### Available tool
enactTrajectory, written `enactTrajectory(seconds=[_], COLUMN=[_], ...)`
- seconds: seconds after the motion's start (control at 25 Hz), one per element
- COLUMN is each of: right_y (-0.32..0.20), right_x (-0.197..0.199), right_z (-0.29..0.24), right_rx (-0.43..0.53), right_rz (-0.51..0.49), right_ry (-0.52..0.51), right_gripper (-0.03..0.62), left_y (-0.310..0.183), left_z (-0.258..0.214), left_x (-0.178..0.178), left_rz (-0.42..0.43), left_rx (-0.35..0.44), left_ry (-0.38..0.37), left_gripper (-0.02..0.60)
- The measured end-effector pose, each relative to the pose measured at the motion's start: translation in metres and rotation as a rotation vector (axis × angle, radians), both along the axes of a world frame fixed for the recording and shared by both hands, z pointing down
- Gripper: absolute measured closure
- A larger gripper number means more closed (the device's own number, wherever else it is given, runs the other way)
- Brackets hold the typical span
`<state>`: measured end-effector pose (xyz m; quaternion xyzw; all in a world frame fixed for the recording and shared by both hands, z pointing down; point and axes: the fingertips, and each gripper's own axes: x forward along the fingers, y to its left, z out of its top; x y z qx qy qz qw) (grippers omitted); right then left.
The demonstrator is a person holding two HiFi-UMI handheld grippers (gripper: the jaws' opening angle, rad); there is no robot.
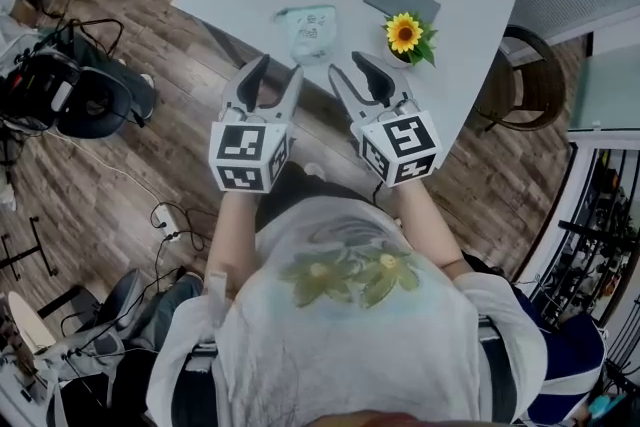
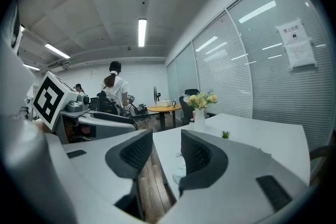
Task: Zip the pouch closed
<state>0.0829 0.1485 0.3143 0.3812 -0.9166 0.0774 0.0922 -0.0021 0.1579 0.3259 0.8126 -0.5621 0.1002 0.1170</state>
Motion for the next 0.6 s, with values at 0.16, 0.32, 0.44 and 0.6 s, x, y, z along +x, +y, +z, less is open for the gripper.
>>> enactTrajectory(seconds=[0.16, 0.32, 0.44, 0.6], right_y=[-0.006, -0.018, -0.031, -0.052], right_x=[-0.001, 0.0, 0.002, 0.001], right_z=[0.01, 0.017, 0.023, 0.032], right_rx=[-0.031, -0.048, -0.068, -0.091], right_rz=[-0.032, -0.04, -0.034, -0.032], right_ry=[0.026, 0.042, 0.046, 0.052], right_gripper=[0.413, 0.413, 0.413, 0.413], left_y=[-0.005, -0.016, -0.028, -0.052], left_z=[0.012, 0.02, 0.027, 0.046], left_x=[-0.01, -0.018, -0.02, -0.027], left_rz=[-0.016, -0.026, -0.032, -0.03], left_rx=[-0.04, -0.063, -0.082, -0.123], left_ry=[-0.006, -0.017, -0.015, -0.027], left_gripper=[0.391, 0.391, 0.391, 0.391])
